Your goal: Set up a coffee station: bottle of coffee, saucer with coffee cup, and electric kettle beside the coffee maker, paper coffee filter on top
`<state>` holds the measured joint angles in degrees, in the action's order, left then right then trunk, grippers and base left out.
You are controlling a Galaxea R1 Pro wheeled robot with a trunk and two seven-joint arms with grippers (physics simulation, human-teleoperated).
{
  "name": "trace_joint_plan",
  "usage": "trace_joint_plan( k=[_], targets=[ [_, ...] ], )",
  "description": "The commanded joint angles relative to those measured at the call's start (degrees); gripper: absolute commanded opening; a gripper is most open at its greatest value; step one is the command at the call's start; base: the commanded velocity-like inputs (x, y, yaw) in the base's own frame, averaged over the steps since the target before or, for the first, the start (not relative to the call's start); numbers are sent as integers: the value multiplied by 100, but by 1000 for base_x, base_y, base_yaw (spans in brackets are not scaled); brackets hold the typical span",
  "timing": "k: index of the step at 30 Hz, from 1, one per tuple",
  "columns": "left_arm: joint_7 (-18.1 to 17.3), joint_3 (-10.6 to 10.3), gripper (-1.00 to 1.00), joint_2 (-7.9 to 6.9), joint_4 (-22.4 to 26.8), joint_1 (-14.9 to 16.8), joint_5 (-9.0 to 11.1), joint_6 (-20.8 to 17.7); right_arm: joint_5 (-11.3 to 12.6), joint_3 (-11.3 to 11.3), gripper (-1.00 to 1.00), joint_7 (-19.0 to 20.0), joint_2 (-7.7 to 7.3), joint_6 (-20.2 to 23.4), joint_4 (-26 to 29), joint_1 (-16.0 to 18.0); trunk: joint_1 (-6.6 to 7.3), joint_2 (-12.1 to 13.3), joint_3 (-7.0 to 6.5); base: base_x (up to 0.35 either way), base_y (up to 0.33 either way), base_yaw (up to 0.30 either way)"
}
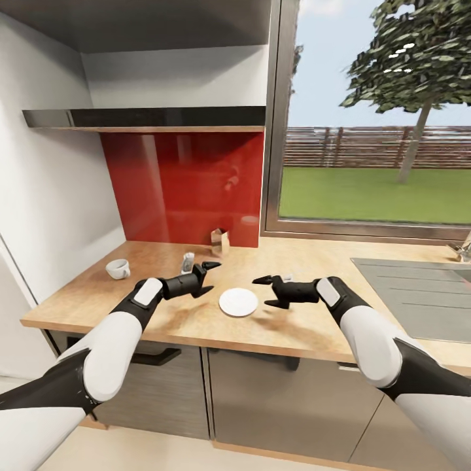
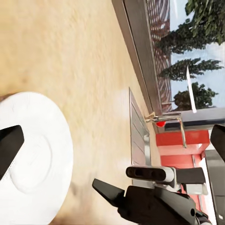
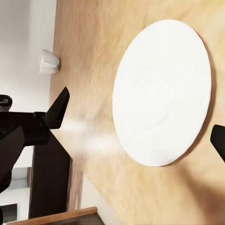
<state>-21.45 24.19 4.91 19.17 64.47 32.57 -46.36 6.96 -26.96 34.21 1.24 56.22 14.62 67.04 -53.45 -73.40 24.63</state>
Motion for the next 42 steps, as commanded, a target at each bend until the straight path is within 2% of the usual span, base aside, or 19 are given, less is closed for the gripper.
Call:
trace_joint_plan(
  k=[1,11,15,18,28,42],
  targets=[
    [-3,43,100,-11,-32,5,-21,-40,54,-2,100,-37,18,41,7,2,0,-4,7,0,0,0],
    [14,36,100,-95,-317,4,-31,-33,38,-2,100,-54,72,31,-2,-3,0,-4,7,0,0,0],
    [9,33,100,-130,-523,1,-36,204,21,-1,100,-64,96,-348,-149,-18,0,-4,7,0,0,0],
    [5,33,100,-160,-585,1,-41,307,20,3,100,-102,97,-447,-281,-21,0,-4,7,0,0,0],
    [-8,33,100,-191,-648,4,-215,411,49,0,100,-420,96,-628,-420,-24,0,-4,7,0,0,0],
    [-17,33,100,-193,-652,2,-234,417,58,6,100,-467,96,-656,-434,-24,0,-4,7,62,0,0]
  ],
)
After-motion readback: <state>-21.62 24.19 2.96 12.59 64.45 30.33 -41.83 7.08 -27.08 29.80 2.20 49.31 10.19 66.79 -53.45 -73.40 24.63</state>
